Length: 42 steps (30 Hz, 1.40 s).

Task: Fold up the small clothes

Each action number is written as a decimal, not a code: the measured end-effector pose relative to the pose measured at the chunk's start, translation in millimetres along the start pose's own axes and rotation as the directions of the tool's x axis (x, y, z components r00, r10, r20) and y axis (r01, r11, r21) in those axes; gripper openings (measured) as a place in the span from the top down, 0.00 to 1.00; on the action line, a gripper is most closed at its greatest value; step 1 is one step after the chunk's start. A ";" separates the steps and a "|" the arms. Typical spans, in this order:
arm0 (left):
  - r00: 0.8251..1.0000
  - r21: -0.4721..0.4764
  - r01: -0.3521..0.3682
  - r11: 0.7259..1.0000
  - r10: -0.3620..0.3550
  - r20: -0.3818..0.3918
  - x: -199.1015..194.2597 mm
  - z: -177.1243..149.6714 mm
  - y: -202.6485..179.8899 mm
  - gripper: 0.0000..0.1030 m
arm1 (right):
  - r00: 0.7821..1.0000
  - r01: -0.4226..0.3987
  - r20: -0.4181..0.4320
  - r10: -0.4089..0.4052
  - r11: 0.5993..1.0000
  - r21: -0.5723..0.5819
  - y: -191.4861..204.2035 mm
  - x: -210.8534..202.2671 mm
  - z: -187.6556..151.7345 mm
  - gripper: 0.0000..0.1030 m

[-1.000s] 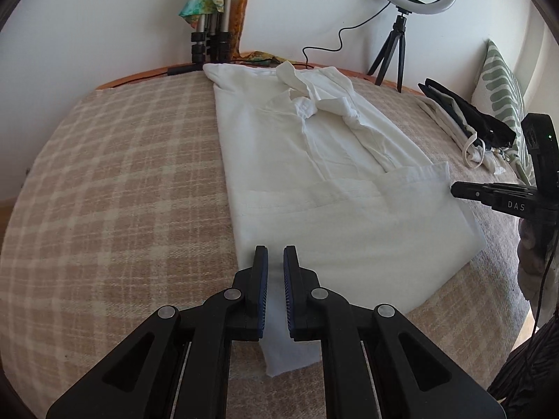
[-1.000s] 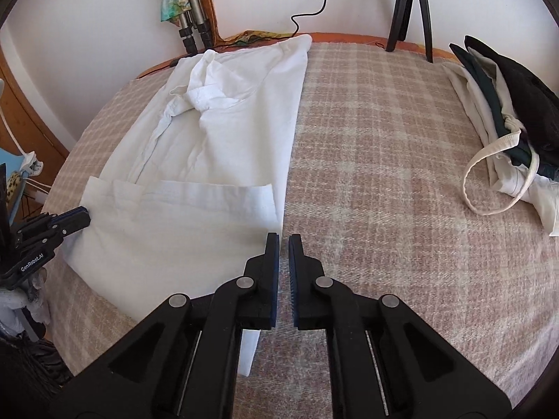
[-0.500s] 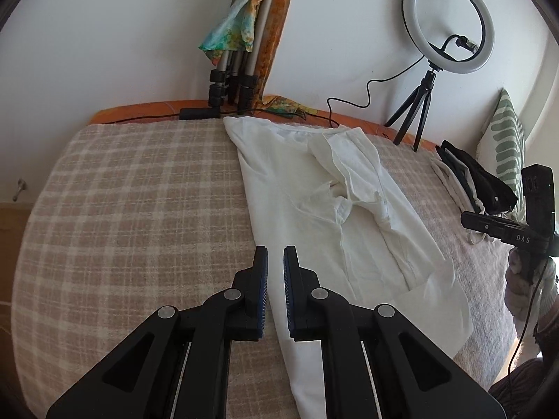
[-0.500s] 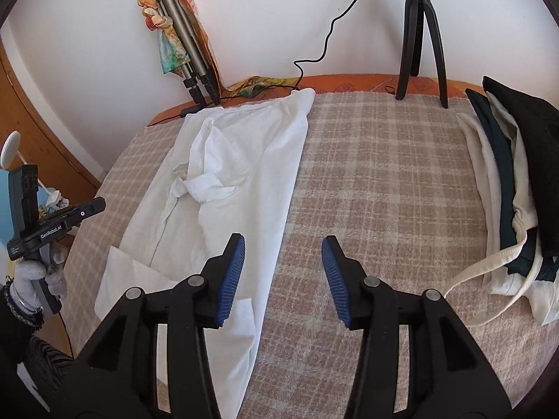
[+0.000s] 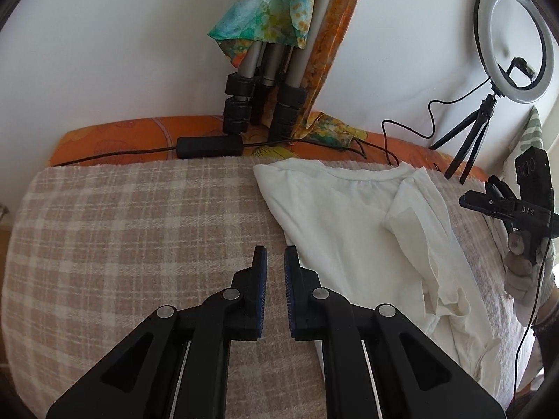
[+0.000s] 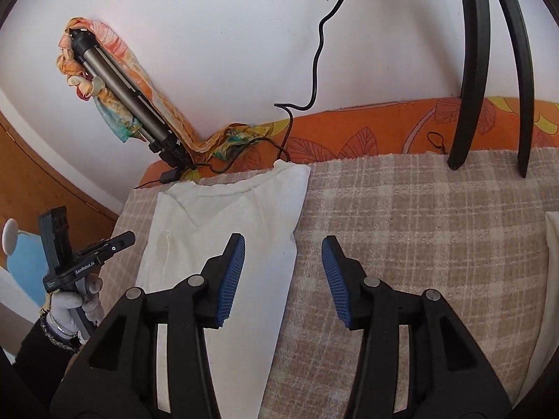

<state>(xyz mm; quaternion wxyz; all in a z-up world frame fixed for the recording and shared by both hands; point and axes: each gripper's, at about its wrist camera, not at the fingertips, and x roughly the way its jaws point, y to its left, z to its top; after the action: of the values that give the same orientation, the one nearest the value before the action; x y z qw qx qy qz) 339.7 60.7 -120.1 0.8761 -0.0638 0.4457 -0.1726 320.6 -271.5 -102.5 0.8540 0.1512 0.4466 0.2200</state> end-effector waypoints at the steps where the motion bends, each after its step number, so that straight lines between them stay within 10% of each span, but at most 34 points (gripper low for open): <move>1: 1.000 -0.004 0.005 1.000 -0.005 -0.003 4.8 2.0 1.9 0.92 | 1.000 -0.008 -0.006 0.008 1.000 0.007 -2.9 8.4 4.9 0.53; 6: 1.000 0.017 0.009 1.000 -0.009 -0.003 19.0 9.0 3.4 0.92 | 0.999 -0.043 -0.022 0.044 0.998 0.051 -13.2 39.8 23.4 0.53; 9: 1.000 0.021 0.005 1.000 -0.005 0.006 22.3 13.9 6.7 0.92 | 0.999 -0.010 -0.036 0.010 1.000 0.020 -7.2 46.6 27.3 0.97; 12: 1.000 0.021 0.007 1.000 -0.007 0.016 25.9 21.0 11.4 0.92 | 0.989 0.148 -0.023 -0.148 0.989 -0.011 -8.9 50.7 31.2 0.96; 23: 1.000 0.035 0.018 0.999 -0.018 0.007 55.4 49.9 6.0 0.92 | 0.999 -0.047 -0.011 0.049 0.990 0.133 -42.0 24.2 21.5 0.92; 28: 0.995 -0.064 0.098 0.993 -0.100 -0.029 62.7 55.3 19.8 0.82 | 0.995 -0.088 -0.028 0.091 0.992 0.094 -29.3 30.6 20.3 0.52; 37: 0.988 -0.032 0.155 0.987 -0.155 -0.017 67.7 56.5 5.3 0.58 | 0.993 -0.110 -0.046 0.113 0.992 0.061 -18.9 53.5 29.7 0.53; 40: 0.991 -0.005 0.131 0.991 -0.131 -0.014 71.1 57.1 -2.9 0.64 | 0.992 -0.106 -0.066 0.108 0.993 0.047 -13.5 62.4 31.3 0.72; 42: 0.991 -0.001 0.125 0.992 -0.125 -0.038 76.8 57.5 -5.7 0.95 | 0.992 -0.093 -0.081 0.096 0.995 0.039 -10.5 66.9 31.0 0.86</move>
<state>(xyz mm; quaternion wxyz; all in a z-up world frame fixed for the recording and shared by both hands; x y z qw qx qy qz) 426.1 25.3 -142.6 0.8549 -0.0878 0.4573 -0.2286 382.6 -248.3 -136.7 0.8207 0.1777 0.4777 0.2584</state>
